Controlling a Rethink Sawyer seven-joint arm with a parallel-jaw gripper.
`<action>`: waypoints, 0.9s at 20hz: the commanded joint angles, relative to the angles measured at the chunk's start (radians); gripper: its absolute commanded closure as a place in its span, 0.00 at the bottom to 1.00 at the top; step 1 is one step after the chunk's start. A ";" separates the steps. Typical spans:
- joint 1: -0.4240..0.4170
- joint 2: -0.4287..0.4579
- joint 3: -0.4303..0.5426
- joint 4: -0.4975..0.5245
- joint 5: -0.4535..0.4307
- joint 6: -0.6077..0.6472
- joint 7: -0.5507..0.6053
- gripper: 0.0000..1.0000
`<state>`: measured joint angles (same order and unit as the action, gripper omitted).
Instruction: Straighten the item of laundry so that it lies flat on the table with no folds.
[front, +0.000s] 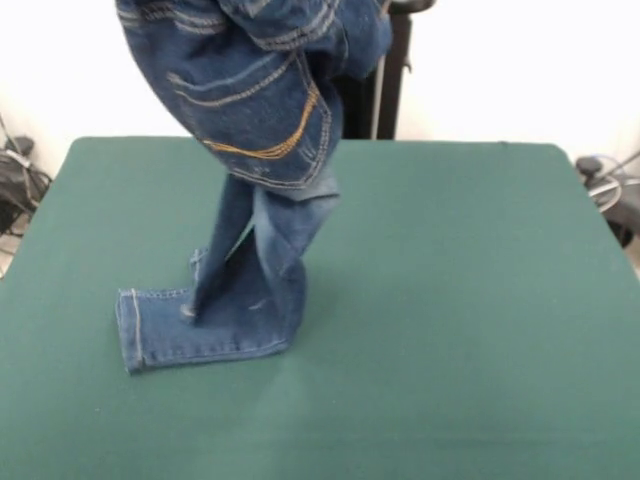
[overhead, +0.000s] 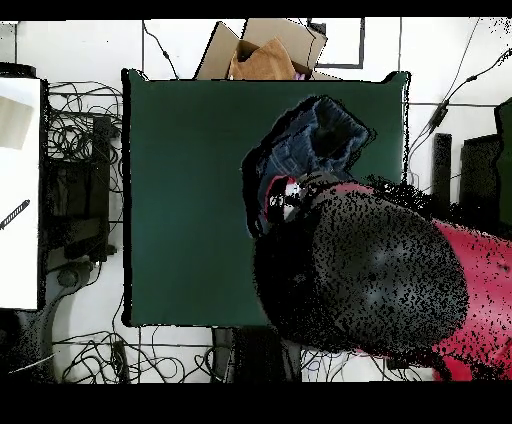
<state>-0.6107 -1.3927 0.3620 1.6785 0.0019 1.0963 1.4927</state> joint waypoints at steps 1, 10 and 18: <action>0.032 -0.065 -0.052 0.305 0.061 -0.127 -0.144 1.00; 0.027 -0.047 -0.031 0.458 0.084 -0.297 -0.142 1.00; 0.031 0.000 0.014 0.512 0.078 -0.416 -0.088 1.00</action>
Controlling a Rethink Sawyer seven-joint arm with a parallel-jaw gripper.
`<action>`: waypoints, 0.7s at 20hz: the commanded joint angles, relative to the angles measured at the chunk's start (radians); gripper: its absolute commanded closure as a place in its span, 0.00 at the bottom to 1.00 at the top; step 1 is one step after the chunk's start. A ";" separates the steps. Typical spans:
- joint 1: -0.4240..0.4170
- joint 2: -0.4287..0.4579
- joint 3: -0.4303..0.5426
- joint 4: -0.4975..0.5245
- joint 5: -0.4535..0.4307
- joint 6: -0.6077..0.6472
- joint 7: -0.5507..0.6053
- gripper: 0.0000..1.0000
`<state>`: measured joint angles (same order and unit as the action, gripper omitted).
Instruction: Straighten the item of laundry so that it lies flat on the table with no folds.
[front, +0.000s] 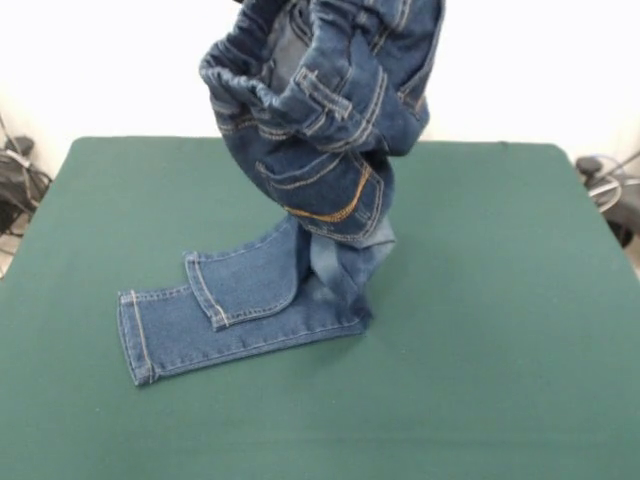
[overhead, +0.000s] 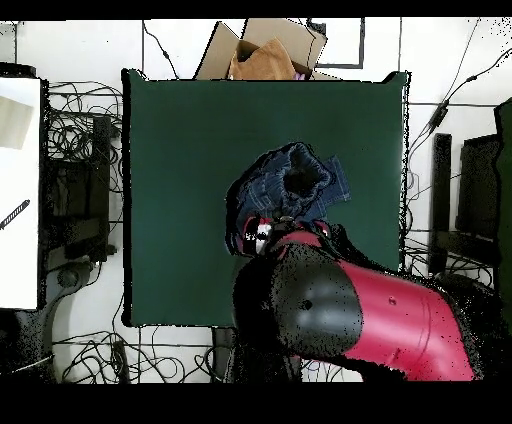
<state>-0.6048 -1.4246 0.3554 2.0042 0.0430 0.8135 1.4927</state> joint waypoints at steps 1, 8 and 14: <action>0.026 0.042 0.027 0.192 0.031 -0.151 -0.077 1.00; 0.076 0.106 0.037 0.209 -0.033 -0.263 0.049 1.00; 0.148 0.177 0.015 0.182 -0.077 -0.282 0.126 1.00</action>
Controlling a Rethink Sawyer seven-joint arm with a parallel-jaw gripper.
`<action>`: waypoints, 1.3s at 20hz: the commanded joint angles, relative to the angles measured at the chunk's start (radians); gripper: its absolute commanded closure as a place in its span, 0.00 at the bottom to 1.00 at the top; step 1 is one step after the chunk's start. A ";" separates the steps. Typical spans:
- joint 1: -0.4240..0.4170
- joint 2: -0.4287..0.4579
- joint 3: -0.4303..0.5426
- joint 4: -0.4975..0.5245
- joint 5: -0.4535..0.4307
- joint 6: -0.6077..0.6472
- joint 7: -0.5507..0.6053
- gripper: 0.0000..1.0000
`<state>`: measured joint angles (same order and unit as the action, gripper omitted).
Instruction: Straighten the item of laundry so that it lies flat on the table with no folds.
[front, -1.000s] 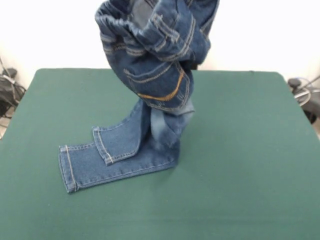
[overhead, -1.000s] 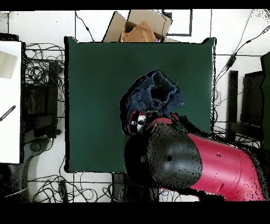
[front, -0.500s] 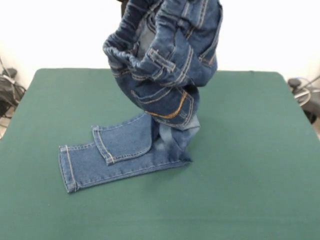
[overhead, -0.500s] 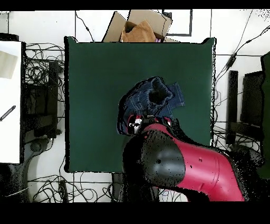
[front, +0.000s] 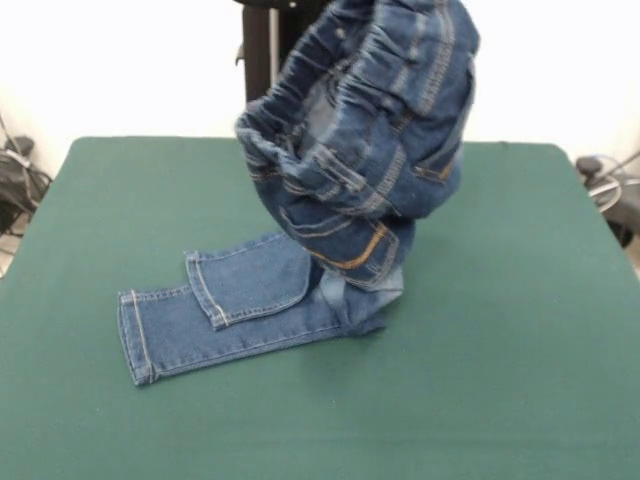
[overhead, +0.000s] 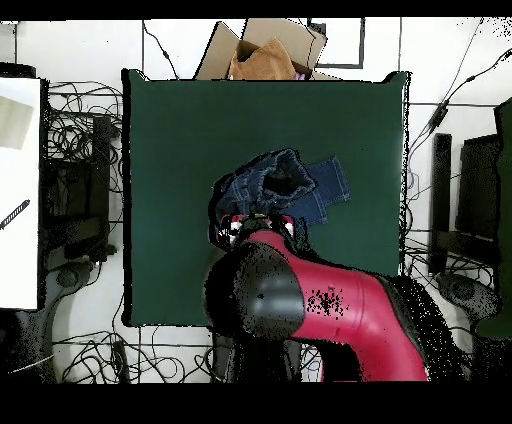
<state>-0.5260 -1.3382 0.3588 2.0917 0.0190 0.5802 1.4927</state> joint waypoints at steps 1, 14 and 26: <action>0.075 0.101 0.012 0.088 -0.061 -0.044 0.120 1.00; 0.316 0.317 -0.137 -0.005 -0.173 -0.220 0.316 1.00; 0.603 0.491 -0.319 -0.100 -0.001 -0.330 0.441 1.00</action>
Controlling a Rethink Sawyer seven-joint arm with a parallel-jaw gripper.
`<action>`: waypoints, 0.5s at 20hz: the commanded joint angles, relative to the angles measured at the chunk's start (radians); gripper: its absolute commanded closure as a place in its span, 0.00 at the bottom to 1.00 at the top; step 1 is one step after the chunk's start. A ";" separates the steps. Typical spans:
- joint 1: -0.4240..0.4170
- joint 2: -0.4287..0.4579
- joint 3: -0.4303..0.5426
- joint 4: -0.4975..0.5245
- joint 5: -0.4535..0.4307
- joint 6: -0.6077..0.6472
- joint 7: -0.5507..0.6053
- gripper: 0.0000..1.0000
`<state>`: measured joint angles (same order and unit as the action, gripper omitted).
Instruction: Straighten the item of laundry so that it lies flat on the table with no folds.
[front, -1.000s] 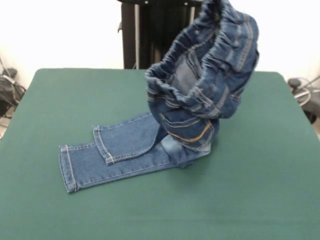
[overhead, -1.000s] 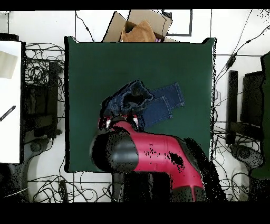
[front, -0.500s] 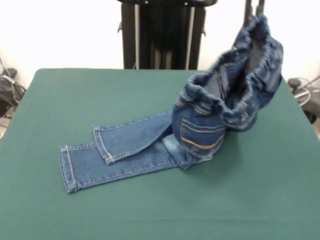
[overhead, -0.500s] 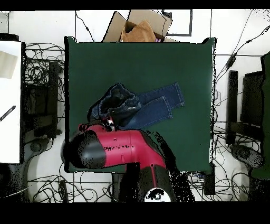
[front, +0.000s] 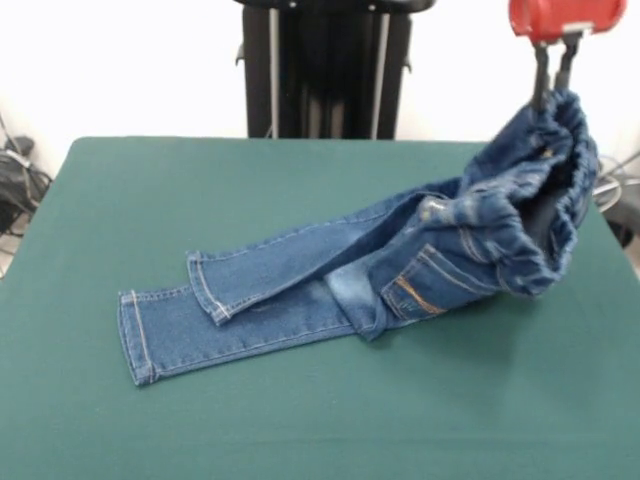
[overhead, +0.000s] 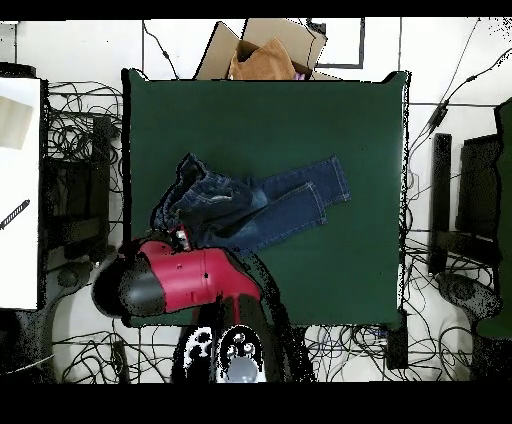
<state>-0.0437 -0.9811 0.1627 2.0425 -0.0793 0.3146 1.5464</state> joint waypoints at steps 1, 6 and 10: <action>0.143 0.143 -0.135 -0.060 0.113 -0.067 0.394 1.00; 0.263 0.186 -0.193 -0.120 0.201 -0.047 0.441 1.00; 0.317 0.193 -0.218 -0.145 0.256 -0.018 0.464 1.00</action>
<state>0.2275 -0.8306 0.0271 1.9553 0.0913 0.2830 1.6743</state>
